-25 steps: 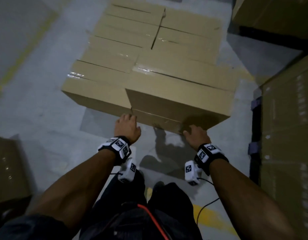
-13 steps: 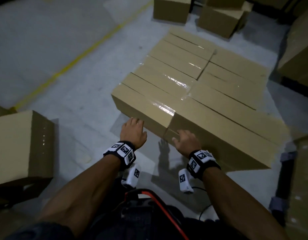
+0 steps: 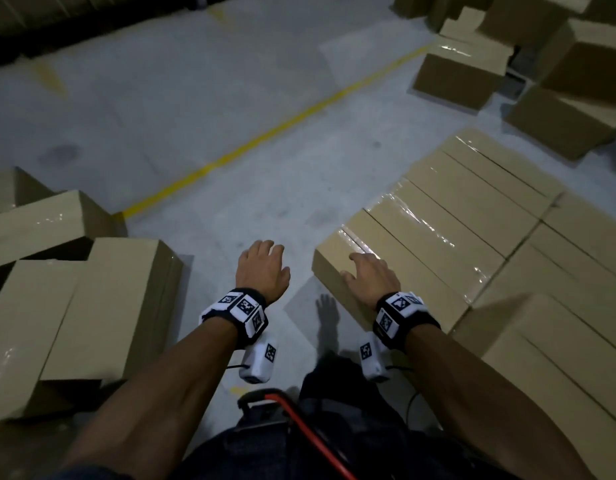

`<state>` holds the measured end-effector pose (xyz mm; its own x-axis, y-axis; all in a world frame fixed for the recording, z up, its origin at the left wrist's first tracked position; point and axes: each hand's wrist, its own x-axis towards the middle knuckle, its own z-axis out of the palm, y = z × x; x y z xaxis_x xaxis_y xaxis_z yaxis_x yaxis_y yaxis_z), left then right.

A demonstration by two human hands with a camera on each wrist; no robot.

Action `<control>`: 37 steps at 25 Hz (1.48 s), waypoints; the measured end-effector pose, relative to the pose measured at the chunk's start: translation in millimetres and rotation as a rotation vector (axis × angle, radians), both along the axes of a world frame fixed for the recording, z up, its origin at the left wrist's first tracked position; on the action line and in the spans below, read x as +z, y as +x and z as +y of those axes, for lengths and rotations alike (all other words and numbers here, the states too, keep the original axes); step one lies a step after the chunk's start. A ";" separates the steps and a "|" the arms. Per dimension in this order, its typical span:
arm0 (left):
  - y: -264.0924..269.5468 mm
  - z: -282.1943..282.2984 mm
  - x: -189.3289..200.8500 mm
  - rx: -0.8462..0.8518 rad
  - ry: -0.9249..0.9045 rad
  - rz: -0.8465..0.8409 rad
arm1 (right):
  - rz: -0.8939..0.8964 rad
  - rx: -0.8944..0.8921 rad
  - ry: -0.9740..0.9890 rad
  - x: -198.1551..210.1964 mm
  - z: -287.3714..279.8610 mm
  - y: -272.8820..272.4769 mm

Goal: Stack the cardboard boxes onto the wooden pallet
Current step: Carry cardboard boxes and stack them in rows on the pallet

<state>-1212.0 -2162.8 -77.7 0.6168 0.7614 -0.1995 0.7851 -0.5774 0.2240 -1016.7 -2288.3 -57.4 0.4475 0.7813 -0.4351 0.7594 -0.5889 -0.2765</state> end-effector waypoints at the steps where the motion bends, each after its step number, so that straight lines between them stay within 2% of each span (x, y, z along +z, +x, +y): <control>1: 2.3 20.9 -2.0 0.030 -0.007 -0.002 | 0.000 0.018 -0.002 -2.8 24.5 5.9; 7: 45.0 151.1 -12.8 0.115 -0.010 0.008 | 0.028 0.078 -0.004 -26.2 167.9 65.2; 12: 94.9 261.6 14.4 0.169 0.043 -0.039 | 0.042 0.133 0.034 -6.6 290.2 120.4; 17: 151.4 354.7 22.3 0.140 0.049 -0.060 | 0.028 0.070 0.132 3.0 379.0 169.5; 25: 278.4 538.9 -11.5 -0.142 -0.011 -0.046 | -0.070 -0.225 0.165 -23.8 501.2 262.5; 31: 369.2 668.5 6.9 -0.303 -0.043 -0.078 | -0.031 -0.412 0.075 -3.5 612.3 324.5; 37: 477.8 736.2 12.3 -0.473 -0.030 -0.101 | -0.045 -0.574 0.122 12.2 661.5 396.5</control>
